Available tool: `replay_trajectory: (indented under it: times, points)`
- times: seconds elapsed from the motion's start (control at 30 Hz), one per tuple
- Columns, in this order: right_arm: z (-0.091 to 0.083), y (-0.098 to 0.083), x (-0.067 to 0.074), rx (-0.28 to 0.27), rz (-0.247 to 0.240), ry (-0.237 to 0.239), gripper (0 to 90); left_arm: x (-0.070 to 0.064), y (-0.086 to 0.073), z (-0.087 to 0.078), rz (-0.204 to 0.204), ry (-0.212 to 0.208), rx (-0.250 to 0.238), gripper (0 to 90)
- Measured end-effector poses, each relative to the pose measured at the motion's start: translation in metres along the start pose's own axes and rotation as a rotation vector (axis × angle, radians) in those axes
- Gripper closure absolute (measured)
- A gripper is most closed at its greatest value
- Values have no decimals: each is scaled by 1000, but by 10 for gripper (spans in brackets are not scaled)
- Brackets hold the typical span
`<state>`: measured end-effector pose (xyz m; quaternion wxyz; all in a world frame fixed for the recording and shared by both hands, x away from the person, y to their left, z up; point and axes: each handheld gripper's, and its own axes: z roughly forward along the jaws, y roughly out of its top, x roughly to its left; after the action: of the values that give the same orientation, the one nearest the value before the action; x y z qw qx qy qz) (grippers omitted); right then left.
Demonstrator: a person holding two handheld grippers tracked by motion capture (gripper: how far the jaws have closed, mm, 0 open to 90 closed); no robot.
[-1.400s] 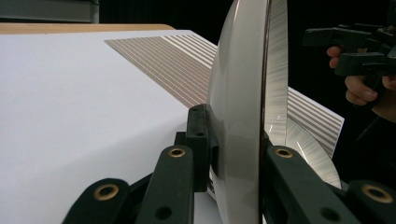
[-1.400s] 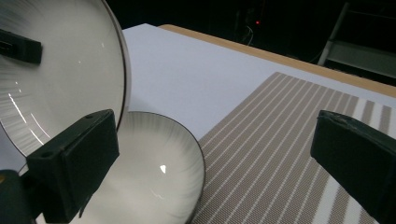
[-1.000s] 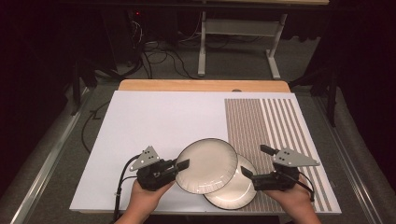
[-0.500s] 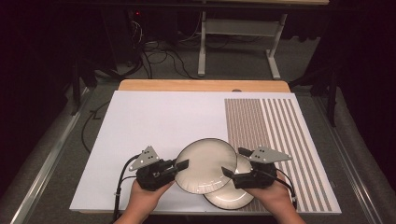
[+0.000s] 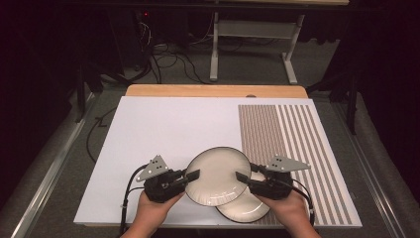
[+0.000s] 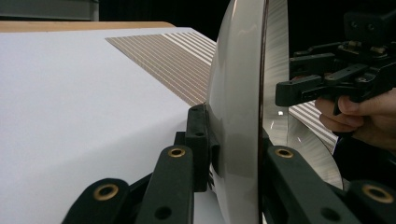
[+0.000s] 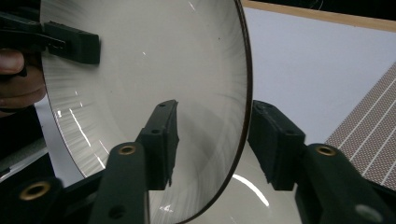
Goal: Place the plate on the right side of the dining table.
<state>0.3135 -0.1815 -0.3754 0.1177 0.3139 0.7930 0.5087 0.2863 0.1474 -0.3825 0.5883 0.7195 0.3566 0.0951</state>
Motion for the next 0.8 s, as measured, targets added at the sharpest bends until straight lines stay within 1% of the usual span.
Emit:
replay_trajectory:
  times: [0.1,0.13,0.2,0.23,0.37,0.53,0.67,0.8]
  points:
    - [-1,-2,-1,-4,5,12,645,0,0,0,0,3,0,784]
    - [-1,-2,-2,-3,16,14,660,0,0,0,0,3,0,783]
    - [-1,-4,-3,0,21,22,698,0,0,0,1,2,0,783]
    - [-1,-4,-4,-2,31,27,714,0,0,-1,2,2,-1,784]
    - [-1,-5,-9,-10,57,30,812,0,0,-1,1,0,-2,784]
    - [-2,-7,-11,-18,89,46,840,0,-1,-1,-16,-3,-11,787]
    - [-4,-7,-14,-35,116,79,864,-2,-1,-2,-27,2,-19,797]
    - [-6,-6,-15,-42,115,78,869,-5,0,-2,-29,10,-14,799]
